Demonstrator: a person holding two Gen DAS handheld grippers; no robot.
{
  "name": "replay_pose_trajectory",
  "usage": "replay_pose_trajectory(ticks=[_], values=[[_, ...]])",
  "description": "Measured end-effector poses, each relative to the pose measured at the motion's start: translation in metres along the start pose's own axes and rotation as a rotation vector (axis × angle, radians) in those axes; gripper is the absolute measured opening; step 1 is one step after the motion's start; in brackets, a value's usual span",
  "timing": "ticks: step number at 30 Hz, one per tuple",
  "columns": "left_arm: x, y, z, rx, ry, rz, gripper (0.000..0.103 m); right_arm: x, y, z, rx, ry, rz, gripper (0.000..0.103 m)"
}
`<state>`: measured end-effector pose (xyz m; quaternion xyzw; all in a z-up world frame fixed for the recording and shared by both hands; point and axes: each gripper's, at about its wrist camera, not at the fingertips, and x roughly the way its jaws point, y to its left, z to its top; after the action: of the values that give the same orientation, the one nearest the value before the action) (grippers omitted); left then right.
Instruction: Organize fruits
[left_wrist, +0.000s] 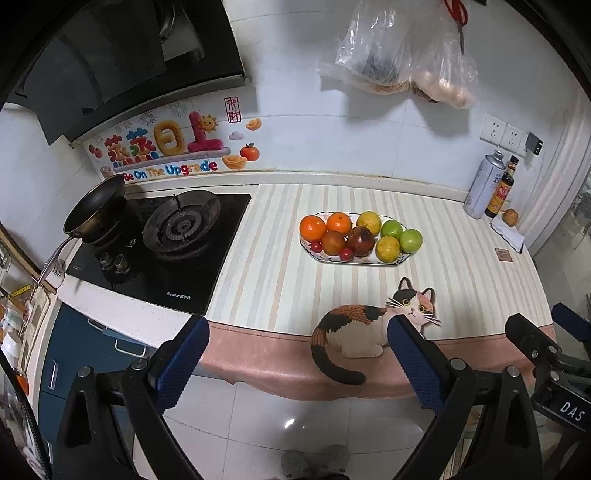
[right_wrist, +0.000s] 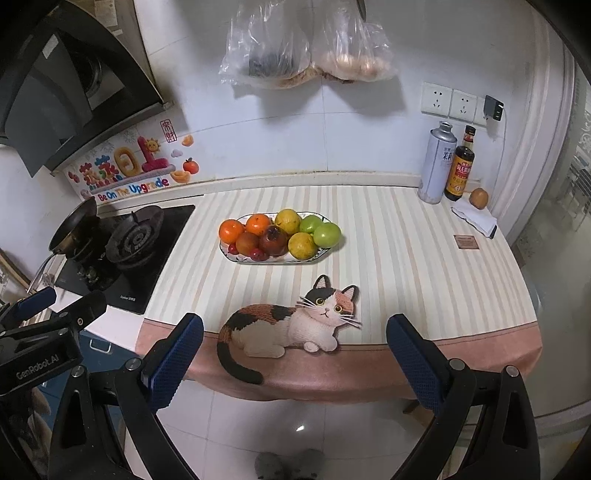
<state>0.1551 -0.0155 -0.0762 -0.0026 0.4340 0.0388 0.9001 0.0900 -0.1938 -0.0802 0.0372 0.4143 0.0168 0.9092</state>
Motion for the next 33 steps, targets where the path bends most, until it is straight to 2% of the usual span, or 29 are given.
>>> replay_pose_trajectory(ticks=[13,33], values=[[0.023,0.002,0.006,-0.017,0.021,0.007,0.102,0.014,0.004,0.011,-0.028,0.008,-0.018,0.101],[0.019,0.006,0.009,-0.006,0.007,-0.001,0.102,0.015,0.009,0.016,-0.033,0.003,-0.013,0.102]])
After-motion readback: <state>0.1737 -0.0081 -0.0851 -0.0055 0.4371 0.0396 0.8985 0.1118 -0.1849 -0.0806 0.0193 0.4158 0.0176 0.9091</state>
